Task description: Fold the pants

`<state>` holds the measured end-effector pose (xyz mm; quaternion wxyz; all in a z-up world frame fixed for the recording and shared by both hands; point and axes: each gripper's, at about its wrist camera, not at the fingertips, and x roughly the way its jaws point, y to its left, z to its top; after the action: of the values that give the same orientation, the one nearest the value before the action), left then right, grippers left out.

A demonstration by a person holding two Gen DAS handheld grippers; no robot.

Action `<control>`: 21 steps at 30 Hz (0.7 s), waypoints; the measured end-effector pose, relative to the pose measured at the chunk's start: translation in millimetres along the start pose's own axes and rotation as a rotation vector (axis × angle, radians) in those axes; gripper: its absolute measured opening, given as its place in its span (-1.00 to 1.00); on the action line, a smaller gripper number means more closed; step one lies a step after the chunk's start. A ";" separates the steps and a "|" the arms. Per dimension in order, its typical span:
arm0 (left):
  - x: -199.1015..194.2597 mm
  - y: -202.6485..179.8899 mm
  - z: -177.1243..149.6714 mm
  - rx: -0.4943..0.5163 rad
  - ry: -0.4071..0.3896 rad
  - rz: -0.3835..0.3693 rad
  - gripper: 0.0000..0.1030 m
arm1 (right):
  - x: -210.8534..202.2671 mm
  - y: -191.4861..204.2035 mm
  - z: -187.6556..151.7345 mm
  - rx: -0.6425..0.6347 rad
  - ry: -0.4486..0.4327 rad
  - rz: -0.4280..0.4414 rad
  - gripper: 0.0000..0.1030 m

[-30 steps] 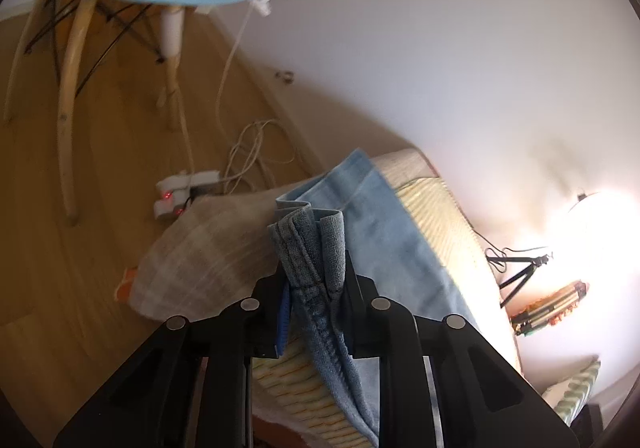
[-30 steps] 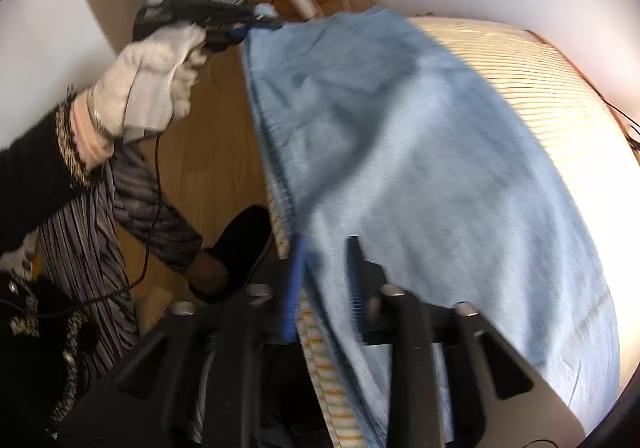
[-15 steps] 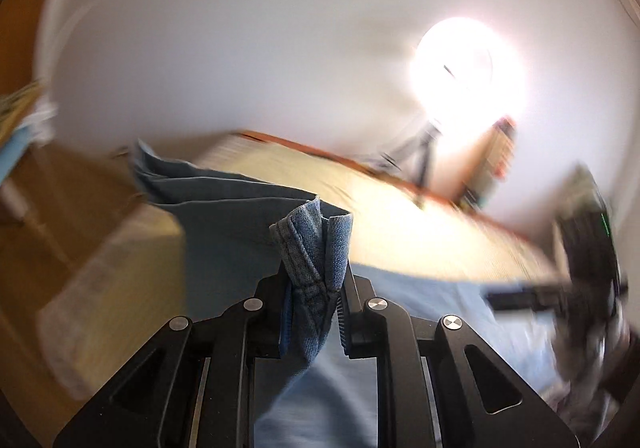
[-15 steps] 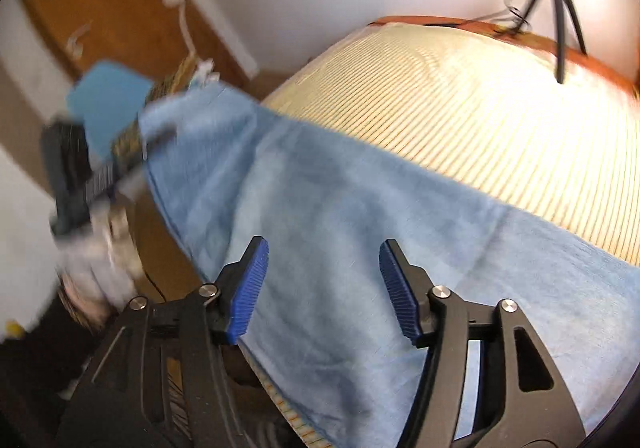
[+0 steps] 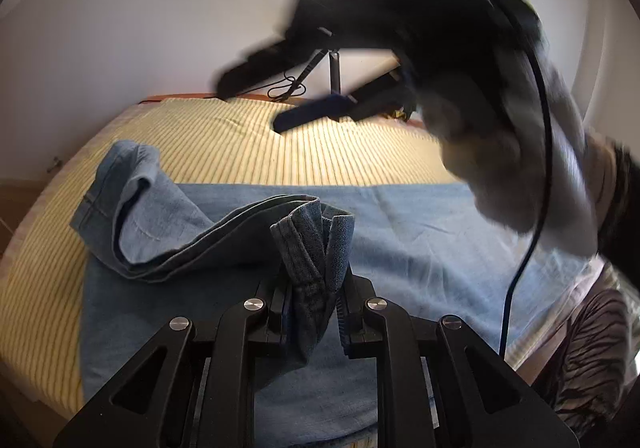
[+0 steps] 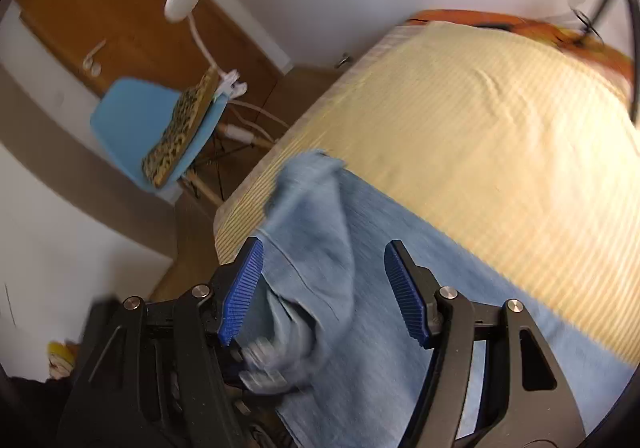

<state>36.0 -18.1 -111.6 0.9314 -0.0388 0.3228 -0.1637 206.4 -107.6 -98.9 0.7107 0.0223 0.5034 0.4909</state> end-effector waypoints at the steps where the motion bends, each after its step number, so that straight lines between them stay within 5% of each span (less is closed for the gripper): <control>1: 0.9 -3.9 -4.0 0.013 0.002 0.013 -0.69 | 5.6 6.7 6.3 -0.022 0.022 -0.005 0.28; 10: 15.5 -39.6 -20.5 0.200 0.018 0.073 -0.70 | 62.6 36.4 40.4 -0.075 0.288 -0.135 0.28; 17: 21.2 -36.0 -24.8 0.194 0.011 0.054 -0.70 | 108.7 56.9 47.6 -0.130 0.439 -0.207 0.28; 21: 20.9 -32.1 -27.1 0.188 0.006 0.046 -0.70 | 136.6 76.1 42.4 -0.220 0.530 -0.320 0.28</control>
<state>25.8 -54.4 -139.6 0.9336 0.0568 0.3093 -0.1719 187.8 49.7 -132.8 0.6214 -0.2625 0.6119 0.4129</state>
